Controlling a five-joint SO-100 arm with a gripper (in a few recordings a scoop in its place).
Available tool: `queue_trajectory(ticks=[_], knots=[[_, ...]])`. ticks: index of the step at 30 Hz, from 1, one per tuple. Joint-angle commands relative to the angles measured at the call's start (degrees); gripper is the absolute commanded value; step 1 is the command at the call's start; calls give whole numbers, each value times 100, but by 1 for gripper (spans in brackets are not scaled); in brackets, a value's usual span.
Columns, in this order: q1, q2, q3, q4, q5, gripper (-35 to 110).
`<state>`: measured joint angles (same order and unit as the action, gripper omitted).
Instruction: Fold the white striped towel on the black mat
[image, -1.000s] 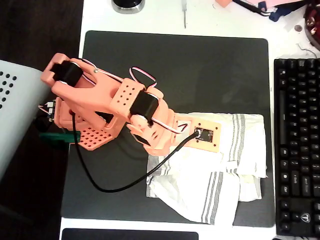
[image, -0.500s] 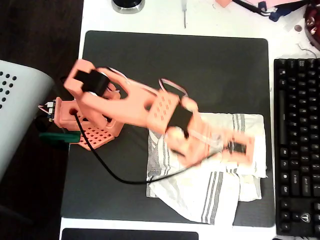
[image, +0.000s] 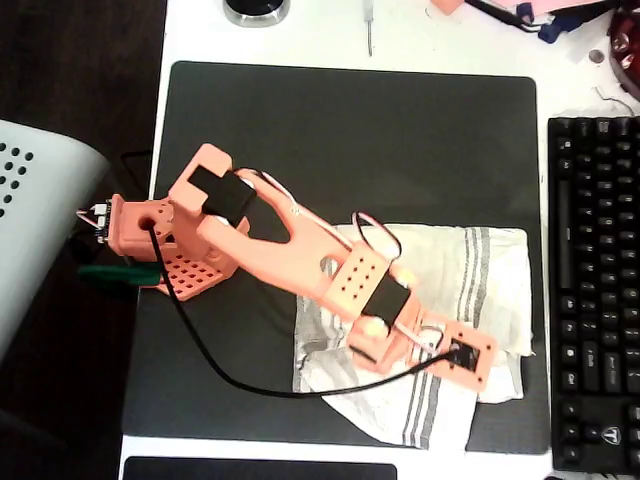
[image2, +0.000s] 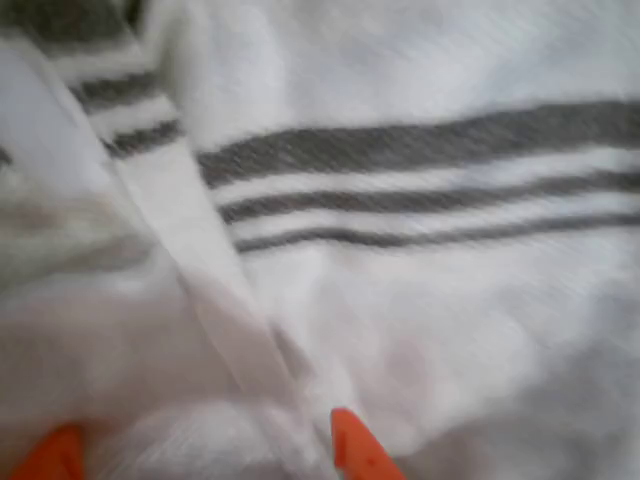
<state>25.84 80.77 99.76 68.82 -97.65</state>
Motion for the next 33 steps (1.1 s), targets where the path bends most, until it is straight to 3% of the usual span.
queue_trajectory(ticks=[1, 10, 17, 27, 33], knots=[[-334, 44, 264, -431, 360, 25], [-1187, 290, 413, -791, 861, 0], [-923, 712, -352, 35, 800, 0], [554, 686, -2320, 2083, -255, 0], [448, 1081, -1257, 2399, -659, 23]])
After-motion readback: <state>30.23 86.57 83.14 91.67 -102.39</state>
